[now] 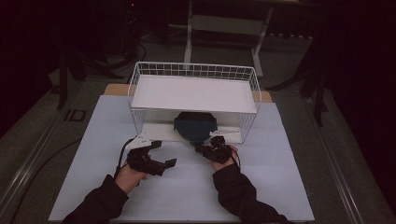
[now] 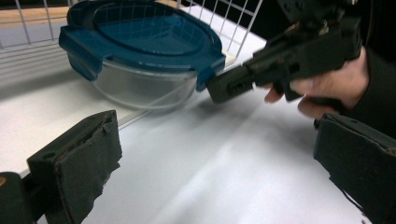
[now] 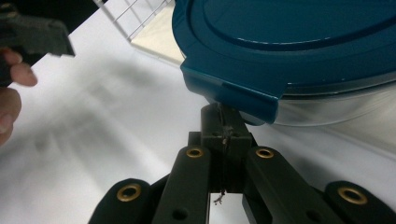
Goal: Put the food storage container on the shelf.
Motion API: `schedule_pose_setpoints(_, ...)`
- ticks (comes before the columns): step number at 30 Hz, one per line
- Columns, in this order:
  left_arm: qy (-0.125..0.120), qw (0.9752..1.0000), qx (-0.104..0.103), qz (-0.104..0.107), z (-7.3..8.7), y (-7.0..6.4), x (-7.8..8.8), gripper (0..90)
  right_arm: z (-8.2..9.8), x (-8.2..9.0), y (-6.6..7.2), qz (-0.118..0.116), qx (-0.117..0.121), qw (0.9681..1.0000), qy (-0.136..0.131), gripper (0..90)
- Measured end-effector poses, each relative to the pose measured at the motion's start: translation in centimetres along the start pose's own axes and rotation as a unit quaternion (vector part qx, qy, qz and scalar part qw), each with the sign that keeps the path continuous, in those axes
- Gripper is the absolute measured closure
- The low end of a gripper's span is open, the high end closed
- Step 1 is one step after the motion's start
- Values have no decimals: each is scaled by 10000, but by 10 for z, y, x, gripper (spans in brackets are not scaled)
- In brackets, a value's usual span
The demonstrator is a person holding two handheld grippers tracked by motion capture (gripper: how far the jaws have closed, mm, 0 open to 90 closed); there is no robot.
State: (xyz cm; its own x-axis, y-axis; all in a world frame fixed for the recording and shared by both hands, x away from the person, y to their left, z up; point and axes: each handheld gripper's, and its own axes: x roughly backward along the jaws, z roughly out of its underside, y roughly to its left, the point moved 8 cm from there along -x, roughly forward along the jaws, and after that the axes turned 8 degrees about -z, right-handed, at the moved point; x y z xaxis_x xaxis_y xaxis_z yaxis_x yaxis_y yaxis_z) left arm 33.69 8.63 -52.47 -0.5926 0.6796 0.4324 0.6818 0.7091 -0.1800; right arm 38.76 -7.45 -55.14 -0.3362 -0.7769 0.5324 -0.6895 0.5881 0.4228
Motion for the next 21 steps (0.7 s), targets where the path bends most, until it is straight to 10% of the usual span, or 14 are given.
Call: schedule_pose_setpoints(21,241,9996,-90,74,12,-1,-5,9,-23,-13,-22,121,-224,9996,-134,897)
